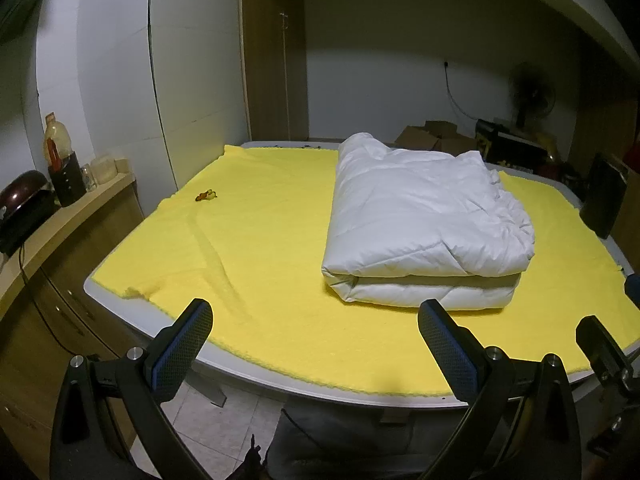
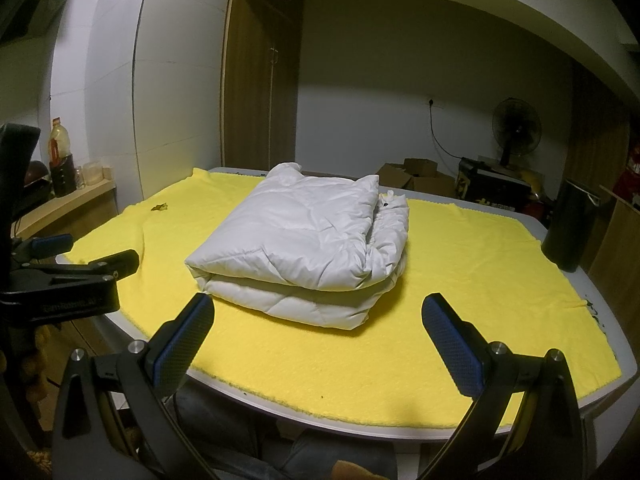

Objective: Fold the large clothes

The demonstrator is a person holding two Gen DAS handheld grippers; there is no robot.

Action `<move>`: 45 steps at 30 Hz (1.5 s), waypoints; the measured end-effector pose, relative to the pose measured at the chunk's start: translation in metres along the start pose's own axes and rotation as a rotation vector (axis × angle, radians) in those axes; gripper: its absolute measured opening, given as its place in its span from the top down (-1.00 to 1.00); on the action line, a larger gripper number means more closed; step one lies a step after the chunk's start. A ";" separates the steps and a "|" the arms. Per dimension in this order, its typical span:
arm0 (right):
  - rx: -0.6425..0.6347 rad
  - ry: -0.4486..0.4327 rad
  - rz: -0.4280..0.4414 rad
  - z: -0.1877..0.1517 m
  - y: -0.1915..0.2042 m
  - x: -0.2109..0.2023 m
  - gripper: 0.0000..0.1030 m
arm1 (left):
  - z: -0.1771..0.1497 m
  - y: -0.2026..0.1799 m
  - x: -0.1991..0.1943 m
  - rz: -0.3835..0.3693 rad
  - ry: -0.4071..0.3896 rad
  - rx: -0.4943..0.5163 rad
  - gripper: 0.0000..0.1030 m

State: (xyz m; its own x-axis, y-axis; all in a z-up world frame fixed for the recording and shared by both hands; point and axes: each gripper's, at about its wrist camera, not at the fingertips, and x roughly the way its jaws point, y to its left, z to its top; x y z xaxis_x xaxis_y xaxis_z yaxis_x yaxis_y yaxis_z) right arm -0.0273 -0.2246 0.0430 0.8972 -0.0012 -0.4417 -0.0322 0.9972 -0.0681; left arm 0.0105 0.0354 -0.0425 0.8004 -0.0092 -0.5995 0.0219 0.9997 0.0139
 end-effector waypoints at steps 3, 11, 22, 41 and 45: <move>-0.002 -0.003 -0.001 0.000 0.001 -0.001 -1.00 | 0.000 0.002 0.000 0.000 0.004 -0.008 -0.99; -0.010 -0.004 0.007 0.000 -0.001 -0.002 -1.00 | 0.000 0.003 0.000 0.011 0.005 -0.014 -0.99; -0.027 0.002 0.018 -0.001 0.000 0.000 -1.00 | 0.000 0.003 -0.001 0.014 0.009 -0.015 -0.99; -0.032 0.011 0.025 -0.003 0.002 0.003 -1.00 | 0.000 0.004 0.000 0.008 0.017 -0.012 -0.99; -0.031 0.010 0.025 -0.003 0.000 0.003 -1.00 | 0.000 0.004 0.000 0.008 0.016 -0.012 -0.99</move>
State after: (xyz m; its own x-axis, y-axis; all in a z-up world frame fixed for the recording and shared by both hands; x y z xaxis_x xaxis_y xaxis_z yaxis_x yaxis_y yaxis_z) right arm -0.0263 -0.2245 0.0391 0.8915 0.0231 -0.4524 -0.0687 0.9940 -0.0846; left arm 0.0110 0.0395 -0.0427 0.7906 -0.0013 -0.6123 0.0083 0.9999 0.0086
